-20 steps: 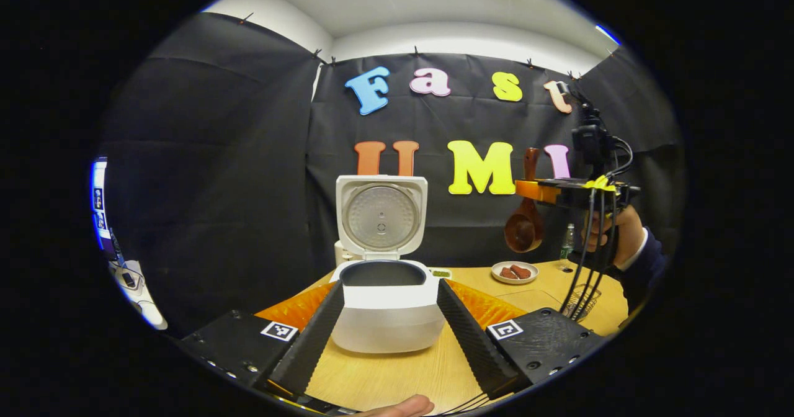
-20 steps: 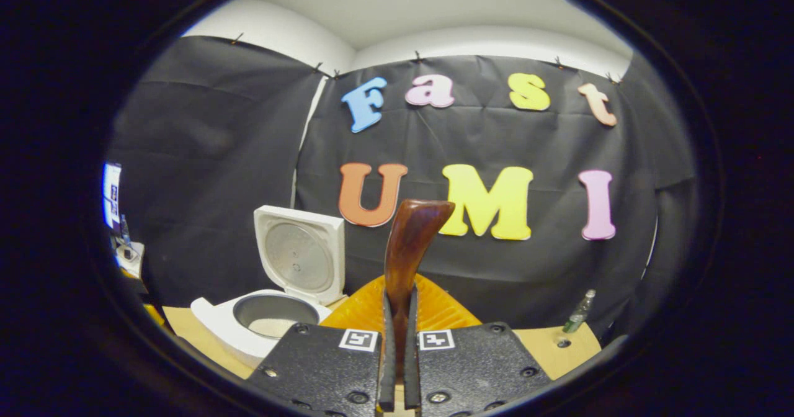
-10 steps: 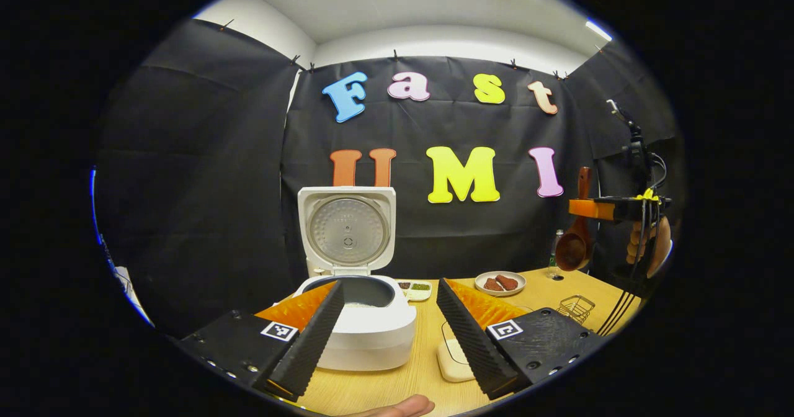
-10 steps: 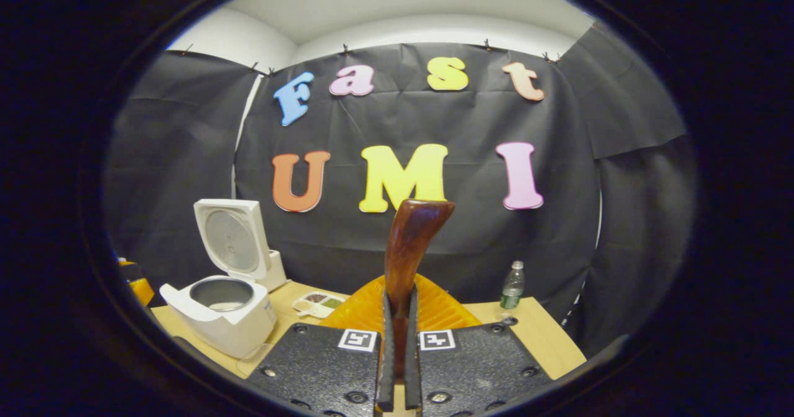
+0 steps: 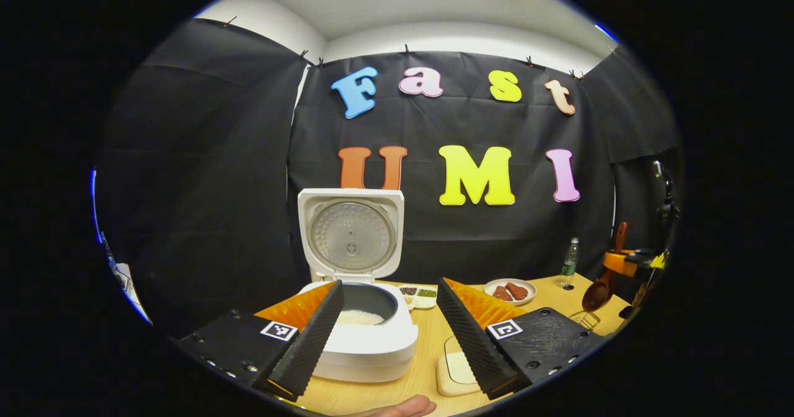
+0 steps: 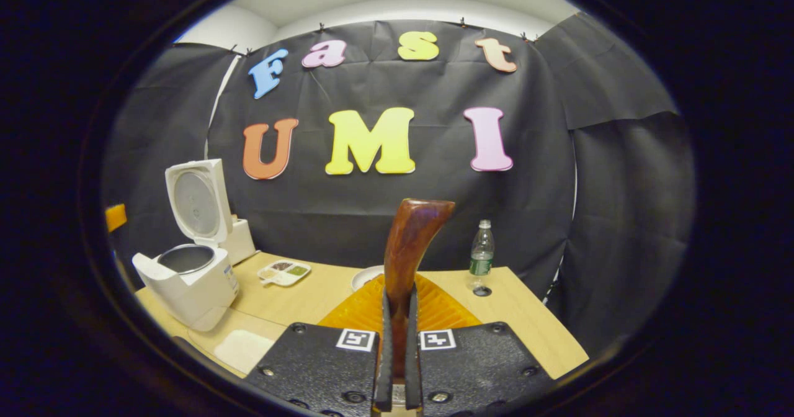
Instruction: Close the left gripper, press the button to open the rice cooker; take a wooden spoon from the chopstick holder with the right hand, scoop a spoonful of rice and pour it into the rice cooker, then put the wooden spoon back into the chopstick holder.
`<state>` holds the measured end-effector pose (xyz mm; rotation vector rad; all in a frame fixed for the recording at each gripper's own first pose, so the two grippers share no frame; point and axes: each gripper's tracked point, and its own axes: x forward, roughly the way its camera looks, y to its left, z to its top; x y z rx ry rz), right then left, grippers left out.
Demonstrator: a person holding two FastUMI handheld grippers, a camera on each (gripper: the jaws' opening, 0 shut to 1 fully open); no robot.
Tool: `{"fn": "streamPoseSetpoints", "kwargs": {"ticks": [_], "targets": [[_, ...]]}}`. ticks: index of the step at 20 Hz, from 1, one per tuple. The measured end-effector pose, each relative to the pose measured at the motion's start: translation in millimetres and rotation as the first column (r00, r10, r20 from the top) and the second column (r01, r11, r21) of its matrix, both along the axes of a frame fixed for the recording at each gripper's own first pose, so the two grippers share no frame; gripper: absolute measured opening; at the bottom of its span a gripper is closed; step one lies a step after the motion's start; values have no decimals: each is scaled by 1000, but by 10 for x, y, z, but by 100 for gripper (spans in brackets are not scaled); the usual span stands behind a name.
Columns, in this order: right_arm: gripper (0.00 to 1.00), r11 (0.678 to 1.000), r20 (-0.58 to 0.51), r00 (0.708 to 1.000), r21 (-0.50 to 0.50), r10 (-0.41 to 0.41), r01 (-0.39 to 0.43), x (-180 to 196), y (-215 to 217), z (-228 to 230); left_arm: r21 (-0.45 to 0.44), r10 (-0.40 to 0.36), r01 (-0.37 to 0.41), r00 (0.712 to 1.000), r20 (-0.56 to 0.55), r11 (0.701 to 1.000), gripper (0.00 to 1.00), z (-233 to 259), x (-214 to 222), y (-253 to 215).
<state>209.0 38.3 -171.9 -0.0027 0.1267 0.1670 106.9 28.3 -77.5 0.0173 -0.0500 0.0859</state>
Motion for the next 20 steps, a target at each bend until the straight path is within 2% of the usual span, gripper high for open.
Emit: {"fn": "streamPoseSetpoints", "kwargs": {"ticks": [3,5,6,7,8,10,12,16,20], "targets": [[18,999,-8,1000,29,-29,29,36,-159,-109,-10,8,-8,1000,25,1000,95,134,125,79],[39,996,-10,996,20,-86,86,46,-359,-130,-17,6,-5,999,37,1000,95,209,192,118],[53,992,12,992,10,-128,128,61,-483,-88,-19,8,-7,999,41,1000,95,238,210,165],[55,985,35,985,-3,-172,172,51,-617,-36,-23,7,-6,999,36,1000,95,241,268,192],[74,982,62,980,-9,-189,190,-18,-671,31,-29,7,-7,1000,27,1000,95,233,335,210],[96,977,100,972,-3,-213,215,-170,-717,153,-37,5,-5,1000,14,999,95,246,413,268],[100,979,115,973,9,-202,202,-295,-701,200,-37,16,-16,1000,9,999,95,273,480,354],[100,985,127,977,40,-169,166,-516,-664,284,-53,6,-6,1000,-1,999,94,424,641,469],[100,993,164,979,43,-120,114,-716,-547,394,-36,-5,8,997,82,999,94,880,869,622]]}}
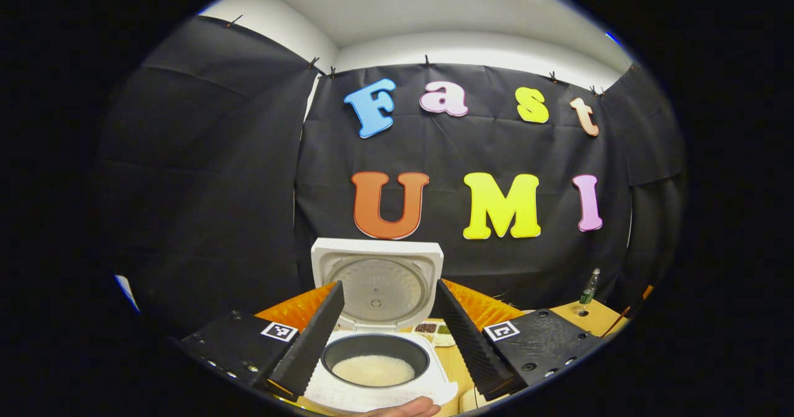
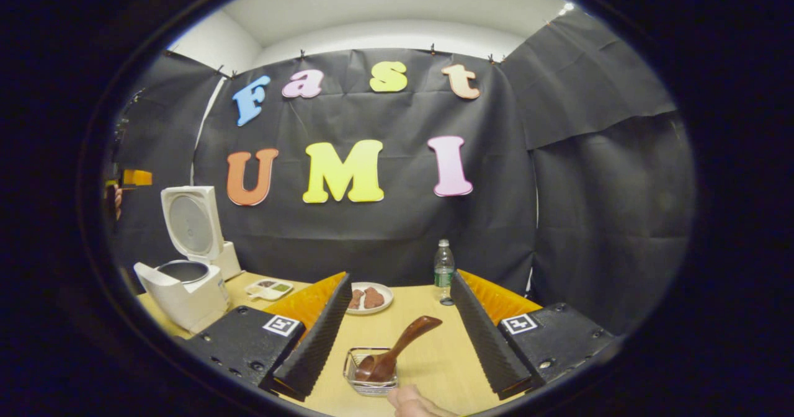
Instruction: Close the left gripper, press the button to open the rice cooker; take a wooden spoon from the chopstick holder with the right hand, scoop a spoonful of rice and pour it into the rice cooker, then put the wooden spoon back into the chopstick holder.
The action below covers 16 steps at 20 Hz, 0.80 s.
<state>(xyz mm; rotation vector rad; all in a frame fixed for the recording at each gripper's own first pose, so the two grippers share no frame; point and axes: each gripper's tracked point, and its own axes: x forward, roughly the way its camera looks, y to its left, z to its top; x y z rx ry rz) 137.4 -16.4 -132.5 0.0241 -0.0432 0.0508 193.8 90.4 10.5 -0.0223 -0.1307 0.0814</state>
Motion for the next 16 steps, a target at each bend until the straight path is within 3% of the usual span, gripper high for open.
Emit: {"fn": "streamPoseSetpoints", "kwargs": {"ticks": [6,13,14,15,16], "targets": [[99,1000,35,999,27,-6,5,-98,-36,39,30,-29,28,998,57,999,92,522,539,122],[99,999,9,1000,46,-10,9,-231,-100,-76,99,4,-7,1000,29,995,93,527,1309,193],[100,999,8,1000,36,-15,15,-271,-103,-61,96,2,-4,1000,16,995,84,483,1441,186],[100,999,10,1000,28,-19,19,-325,-117,-44,87,6,-6,1000,-3,996,93,431,1579,205],[100,999,16,1000,24,-25,25,-377,-137,-13,86,11,-9,1000,-24,996,93,369,1711,219]]}}
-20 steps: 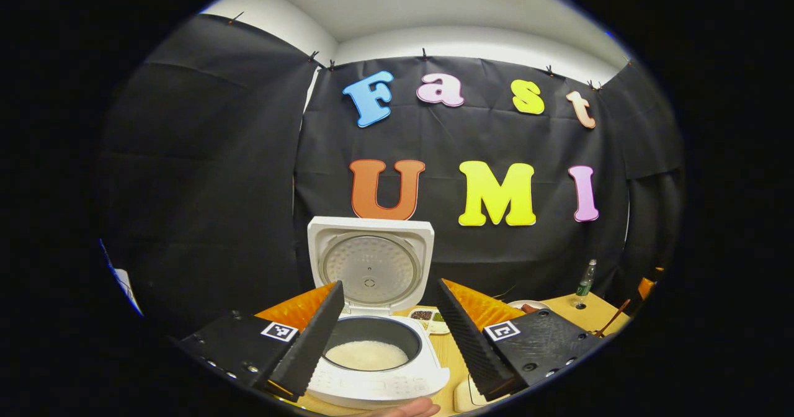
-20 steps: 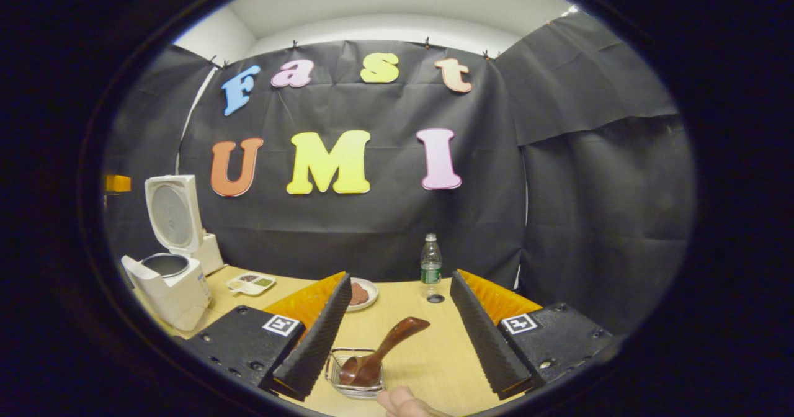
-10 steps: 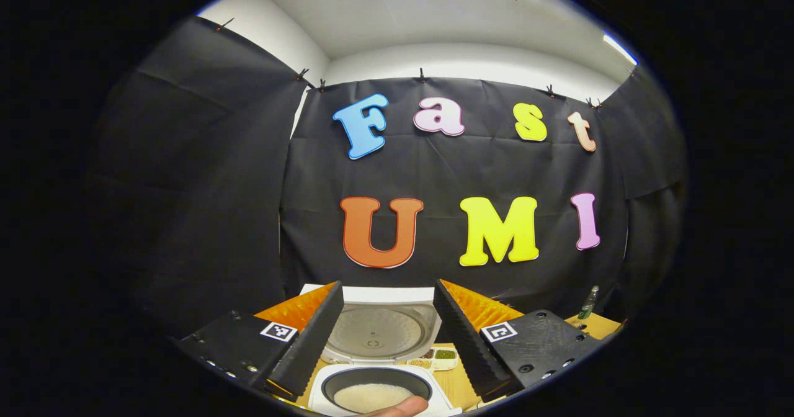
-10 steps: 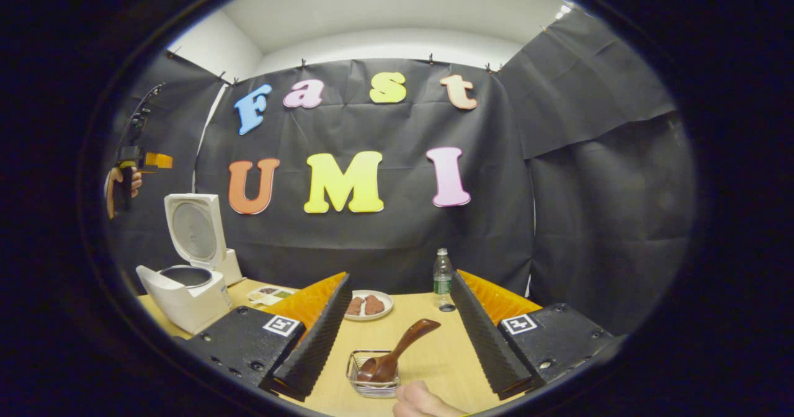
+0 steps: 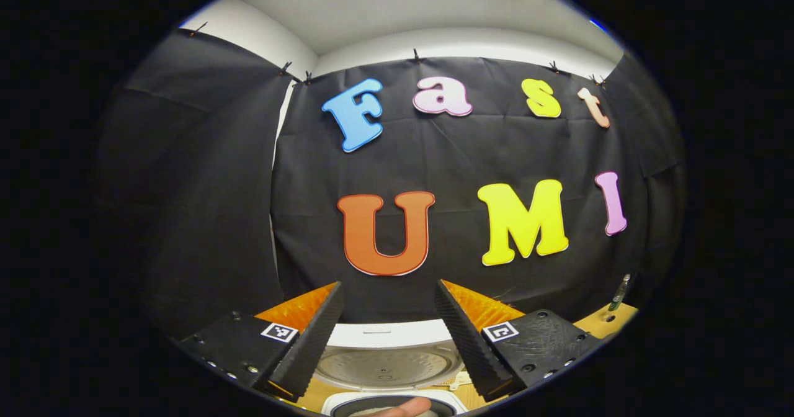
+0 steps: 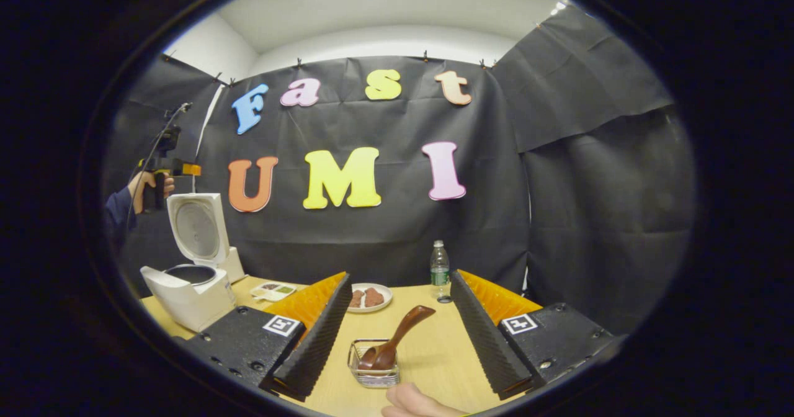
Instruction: Close the left gripper, press the button to open the rice cooker; take a wooden spoon from the chopstick holder with the right hand, scoop a spoonful of rice and pour it into the rice cooker, then put the wooden spoon back into the chopstick holder.
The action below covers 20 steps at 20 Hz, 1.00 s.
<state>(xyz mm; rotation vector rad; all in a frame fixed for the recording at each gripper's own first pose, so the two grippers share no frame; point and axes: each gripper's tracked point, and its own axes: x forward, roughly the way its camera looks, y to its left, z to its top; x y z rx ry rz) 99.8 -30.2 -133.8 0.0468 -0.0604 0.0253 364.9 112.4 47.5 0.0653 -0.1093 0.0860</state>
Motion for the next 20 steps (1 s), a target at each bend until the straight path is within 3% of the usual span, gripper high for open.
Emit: {"fn": "streamPoseSetpoints", "kwargs": {"ticks": [5,8,10,20], "targets": [[100,998,13,999,-32,-52,52,-211,-46,20,-39,34,-36,997,-63,999,95,-228,413,176],[100,997,1,998,-42,-66,66,-330,-55,-9,-69,117,-131,978,-173,989,95,-536,492,437],[99,997,-7,997,-38,-72,72,-395,-61,-6,-49,117,-125,982,-146,991,98,-477,483,454],[99,999,-16,999,41,-29,29,-709,-4,-171,-41,105,-117,971,-217,992,97,-651,-126,229]]}}
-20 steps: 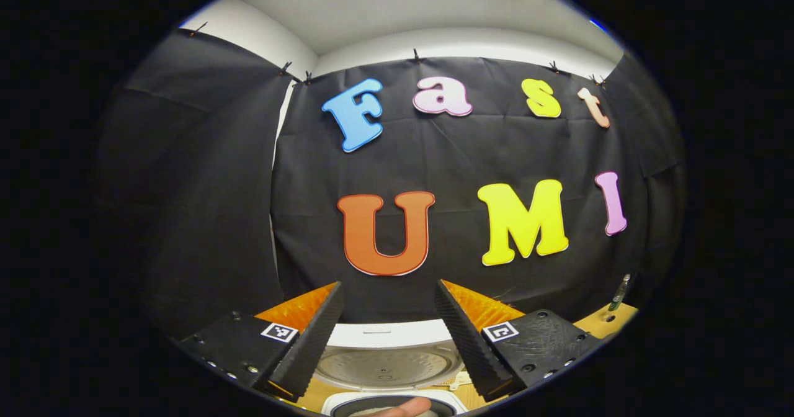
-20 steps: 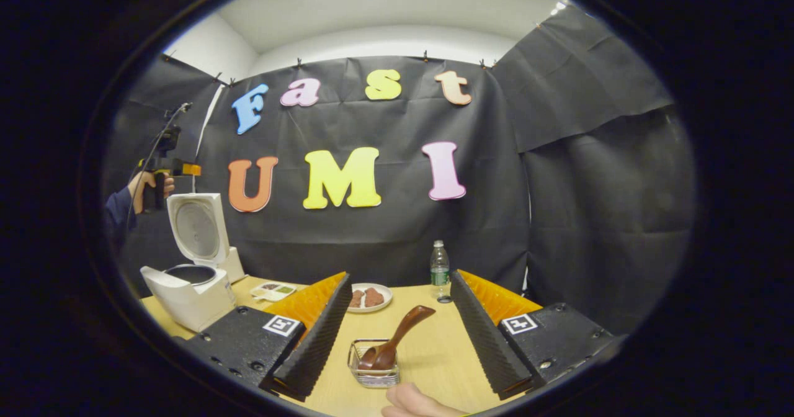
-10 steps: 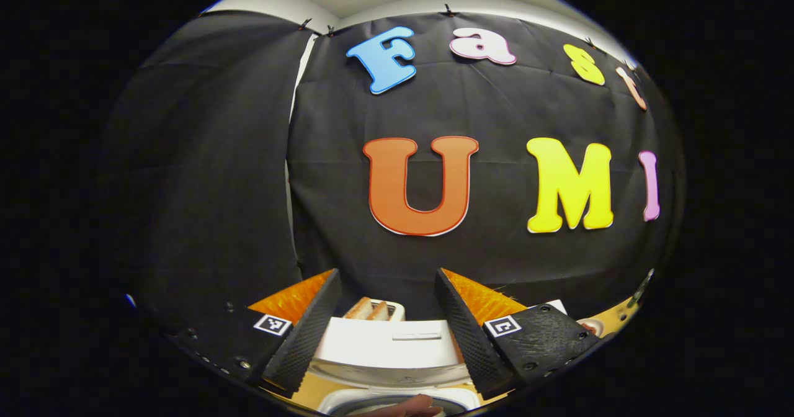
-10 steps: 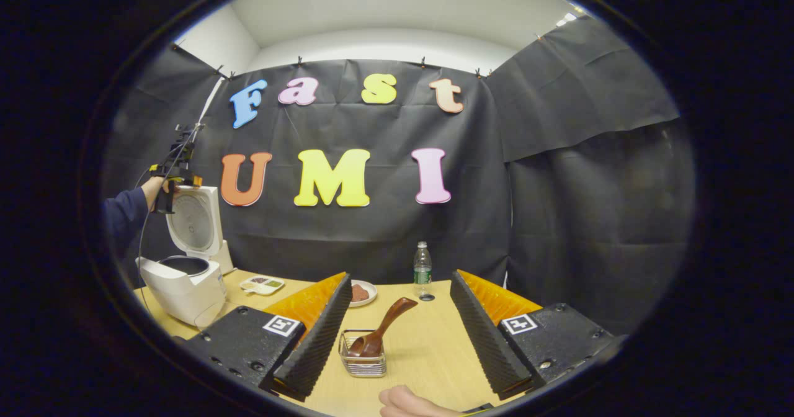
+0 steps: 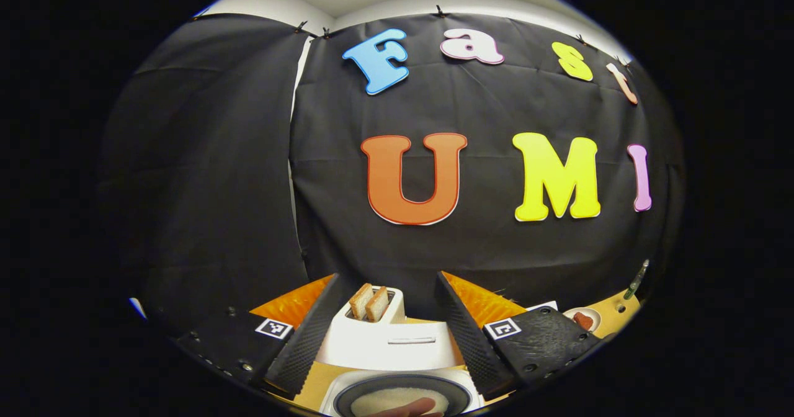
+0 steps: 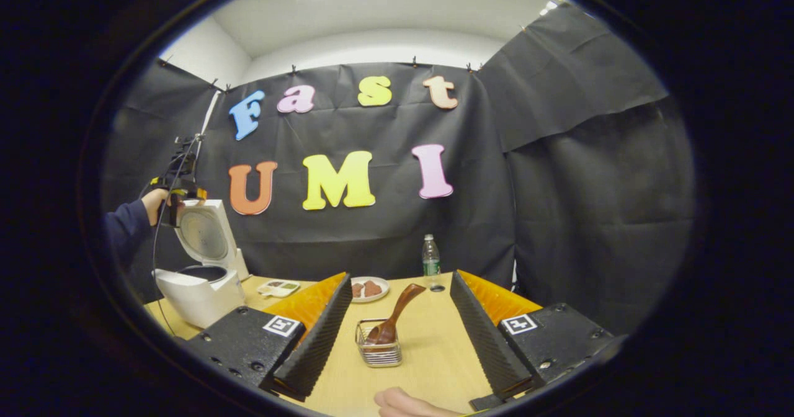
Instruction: Close the left gripper, press the button to open the rice cooker; take a wooden spoon from the chopstick holder with the right hand, scoop a spoonful of rice and pour it into the rice cooker, then put the wooden spoon back into the chopstick holder.
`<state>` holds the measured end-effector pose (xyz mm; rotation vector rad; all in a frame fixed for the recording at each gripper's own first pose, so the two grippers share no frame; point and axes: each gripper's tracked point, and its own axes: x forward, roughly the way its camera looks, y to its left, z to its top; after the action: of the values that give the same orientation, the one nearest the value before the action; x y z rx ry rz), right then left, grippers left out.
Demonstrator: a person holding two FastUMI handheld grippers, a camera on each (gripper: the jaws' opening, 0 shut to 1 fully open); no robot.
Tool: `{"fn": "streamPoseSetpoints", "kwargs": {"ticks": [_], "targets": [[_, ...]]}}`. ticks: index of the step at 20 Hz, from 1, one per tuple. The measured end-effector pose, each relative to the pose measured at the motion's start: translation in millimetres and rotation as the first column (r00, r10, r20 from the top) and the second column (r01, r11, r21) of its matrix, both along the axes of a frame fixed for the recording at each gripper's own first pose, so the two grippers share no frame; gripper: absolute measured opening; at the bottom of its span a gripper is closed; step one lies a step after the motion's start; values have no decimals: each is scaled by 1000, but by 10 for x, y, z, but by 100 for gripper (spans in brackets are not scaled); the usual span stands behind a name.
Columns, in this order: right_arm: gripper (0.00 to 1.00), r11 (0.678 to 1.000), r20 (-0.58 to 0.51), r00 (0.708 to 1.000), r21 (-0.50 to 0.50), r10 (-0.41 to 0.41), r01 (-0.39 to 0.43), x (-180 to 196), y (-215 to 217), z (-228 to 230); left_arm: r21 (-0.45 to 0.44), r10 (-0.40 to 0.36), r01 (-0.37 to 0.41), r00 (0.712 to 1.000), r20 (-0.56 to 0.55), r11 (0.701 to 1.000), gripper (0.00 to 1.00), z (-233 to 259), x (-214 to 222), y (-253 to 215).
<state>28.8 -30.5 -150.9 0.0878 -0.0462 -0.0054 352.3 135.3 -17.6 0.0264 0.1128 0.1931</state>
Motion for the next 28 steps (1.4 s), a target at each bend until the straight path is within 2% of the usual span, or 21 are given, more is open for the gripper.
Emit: {"fn": "streamPoseSetpoints", "kwargs": {"ticks": [8,12,16,23,26,28], "targets": [[99,999,1,1000,24,30,-30,-230,-19,-130,-32,0,-2,998,-68,999,96,-362,-535,-52],[100,998,-1,999,26,54,-54,-360,13,-204,-48,-32,27,994,-103,998,96,-569,-795,-128],[99,1000,65,998,21,13,-14,-449,-19,-94,-54,-56,48,988,-147,997,96,-818,-1017,-120],[99,1000,95,995,-20,24,-22,-776,68,22,-67,-67,50,958,-277,997,97,-1339,-1346,-204],[100,999,132,991,-35,-2,7,-910,66,143,-99,-66,40,959,-275,994,96,-1439,-1464,-247],[100,999,136,991,-41,10,-4,-991,149,178,-81,-67,46,956,-287,996,97,-1548,-1513,-278]]}}
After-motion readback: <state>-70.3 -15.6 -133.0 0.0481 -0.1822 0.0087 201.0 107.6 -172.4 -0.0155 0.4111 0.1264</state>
